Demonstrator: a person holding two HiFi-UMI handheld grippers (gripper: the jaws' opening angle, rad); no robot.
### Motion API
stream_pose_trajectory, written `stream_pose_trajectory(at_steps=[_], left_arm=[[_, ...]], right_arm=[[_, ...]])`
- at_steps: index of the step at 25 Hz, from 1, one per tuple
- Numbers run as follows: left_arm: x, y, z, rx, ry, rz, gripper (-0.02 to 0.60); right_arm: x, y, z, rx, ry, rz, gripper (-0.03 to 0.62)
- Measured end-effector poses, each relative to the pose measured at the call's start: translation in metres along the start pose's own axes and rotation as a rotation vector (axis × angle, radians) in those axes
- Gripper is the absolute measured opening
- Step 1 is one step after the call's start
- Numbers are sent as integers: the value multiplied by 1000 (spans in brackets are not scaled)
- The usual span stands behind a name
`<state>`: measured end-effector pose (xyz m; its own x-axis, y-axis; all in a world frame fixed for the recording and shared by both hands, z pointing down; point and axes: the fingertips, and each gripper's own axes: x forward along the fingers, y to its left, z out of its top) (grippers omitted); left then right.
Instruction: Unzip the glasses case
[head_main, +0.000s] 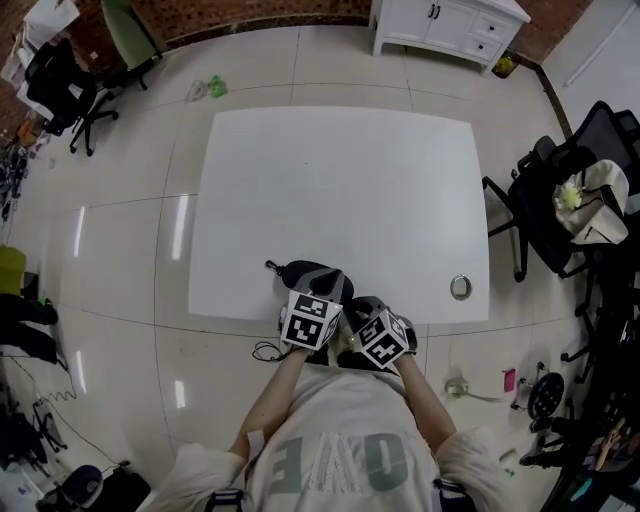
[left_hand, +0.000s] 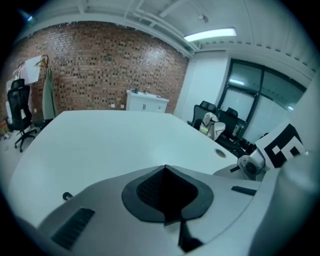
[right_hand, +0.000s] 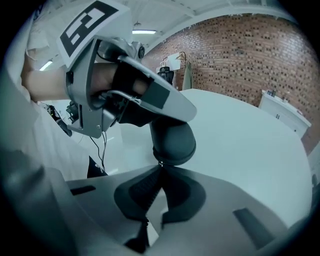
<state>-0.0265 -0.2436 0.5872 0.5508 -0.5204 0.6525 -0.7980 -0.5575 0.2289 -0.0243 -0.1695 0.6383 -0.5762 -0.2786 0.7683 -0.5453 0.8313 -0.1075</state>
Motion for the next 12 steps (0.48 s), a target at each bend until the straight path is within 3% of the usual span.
stream_pose_trajectory(at_steps=[6,12], left_arm=[[3,-2,-1,-24,0,-18,2],[3,-4,2,-70,-12,-33,2]], right_arm=[[-4,-32,-6,9,5,-48,0],[-3,-48,-1,-133,63,31,0]])
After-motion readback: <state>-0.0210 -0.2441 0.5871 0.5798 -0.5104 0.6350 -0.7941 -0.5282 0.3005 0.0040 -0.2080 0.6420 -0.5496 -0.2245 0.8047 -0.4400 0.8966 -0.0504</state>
